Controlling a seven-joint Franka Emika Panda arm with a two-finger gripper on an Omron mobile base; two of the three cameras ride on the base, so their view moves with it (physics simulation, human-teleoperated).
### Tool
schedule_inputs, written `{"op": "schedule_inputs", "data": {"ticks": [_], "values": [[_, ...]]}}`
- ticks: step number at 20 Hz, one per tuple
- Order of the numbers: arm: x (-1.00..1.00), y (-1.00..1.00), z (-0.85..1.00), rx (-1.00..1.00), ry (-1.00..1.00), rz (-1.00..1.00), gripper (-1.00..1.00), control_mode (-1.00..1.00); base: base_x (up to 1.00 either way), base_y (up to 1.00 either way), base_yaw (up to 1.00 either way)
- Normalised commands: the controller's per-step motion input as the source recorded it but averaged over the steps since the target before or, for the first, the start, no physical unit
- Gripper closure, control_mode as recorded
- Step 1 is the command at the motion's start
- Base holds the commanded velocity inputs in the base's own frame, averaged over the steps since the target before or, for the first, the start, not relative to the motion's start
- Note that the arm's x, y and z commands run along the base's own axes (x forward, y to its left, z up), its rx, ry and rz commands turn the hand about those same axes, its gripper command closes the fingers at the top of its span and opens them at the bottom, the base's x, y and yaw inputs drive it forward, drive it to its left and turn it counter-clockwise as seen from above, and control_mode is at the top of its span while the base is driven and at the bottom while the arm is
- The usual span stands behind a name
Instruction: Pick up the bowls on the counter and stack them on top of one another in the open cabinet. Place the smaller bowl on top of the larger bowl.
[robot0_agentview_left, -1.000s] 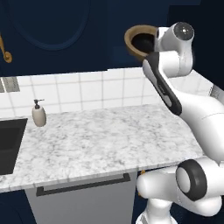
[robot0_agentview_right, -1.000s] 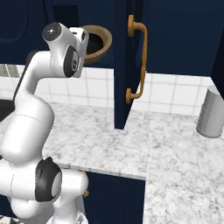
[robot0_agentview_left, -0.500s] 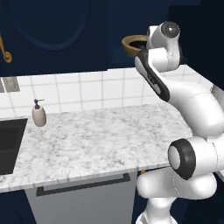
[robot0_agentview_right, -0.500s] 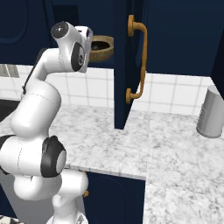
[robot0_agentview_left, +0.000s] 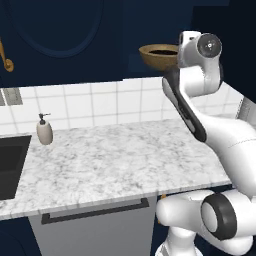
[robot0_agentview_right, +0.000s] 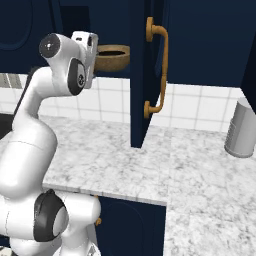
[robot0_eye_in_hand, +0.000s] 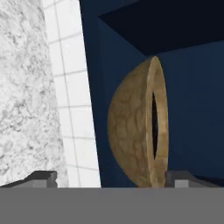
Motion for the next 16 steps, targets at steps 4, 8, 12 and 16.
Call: {"op": "schedule_inputs", "data": {"ticks": [4, 8, 12, 16], "values": [[-1.00, 0.00, -0.97, 0.00, -0.17, -0.06, -1.00, -1.00, 0.00, 0.00, 0.00], [-1.00, 0.01, -1.00, -0.06, -0.05, -0.06, -1.00, -1.00, 0.00, 0.00, 0.00], [-1.00, 0.45, -1.00, -0.30, -0.02, -0.13, -1.00, -1.00, 0.00, 0.00, 0.00], [-0.43, 0.04, -0.45, -0.03, 0.04, -0.05, -1.00, -1.00, 0.00, 0.00, 0.00]]}}
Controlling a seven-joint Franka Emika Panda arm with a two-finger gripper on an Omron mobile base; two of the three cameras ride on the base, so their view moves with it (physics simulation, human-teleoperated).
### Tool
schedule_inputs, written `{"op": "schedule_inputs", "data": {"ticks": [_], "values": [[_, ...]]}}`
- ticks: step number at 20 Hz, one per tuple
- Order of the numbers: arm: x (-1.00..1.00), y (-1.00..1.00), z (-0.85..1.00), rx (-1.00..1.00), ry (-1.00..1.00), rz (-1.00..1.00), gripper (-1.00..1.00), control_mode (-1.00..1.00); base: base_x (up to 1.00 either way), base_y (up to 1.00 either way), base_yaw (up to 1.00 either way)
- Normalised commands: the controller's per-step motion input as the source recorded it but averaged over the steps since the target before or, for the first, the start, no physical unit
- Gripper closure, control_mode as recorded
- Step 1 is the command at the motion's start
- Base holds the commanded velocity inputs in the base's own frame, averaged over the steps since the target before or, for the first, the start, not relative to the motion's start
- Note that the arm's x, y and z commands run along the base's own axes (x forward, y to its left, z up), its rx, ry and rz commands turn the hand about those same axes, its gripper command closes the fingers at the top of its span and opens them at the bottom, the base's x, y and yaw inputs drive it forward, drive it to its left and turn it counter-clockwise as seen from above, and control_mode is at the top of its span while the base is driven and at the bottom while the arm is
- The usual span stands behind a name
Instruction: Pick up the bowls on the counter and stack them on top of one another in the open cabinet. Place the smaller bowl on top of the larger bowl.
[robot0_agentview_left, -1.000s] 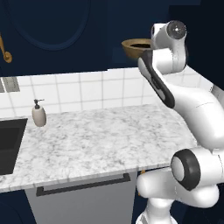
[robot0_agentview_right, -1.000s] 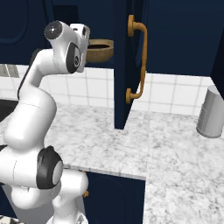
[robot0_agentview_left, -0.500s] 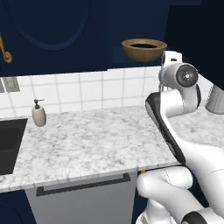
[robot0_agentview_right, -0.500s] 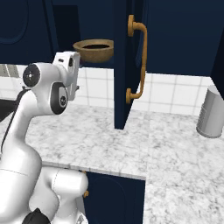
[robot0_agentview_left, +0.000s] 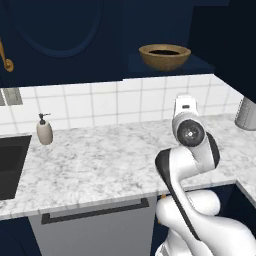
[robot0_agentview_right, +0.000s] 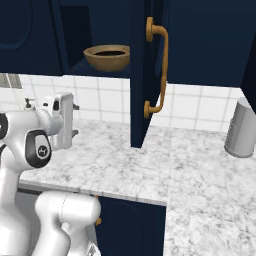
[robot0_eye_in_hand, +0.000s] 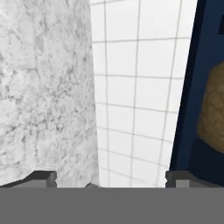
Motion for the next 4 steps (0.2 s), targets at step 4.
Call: {"op": "schedule_inputs", "data": {"ticks": [4], "values": [[-0.60, 0.12, -0.59, -0.44, -0.36, 0.06, -1.00, -1.00, 0.00, 0.00, 0.00]]}}
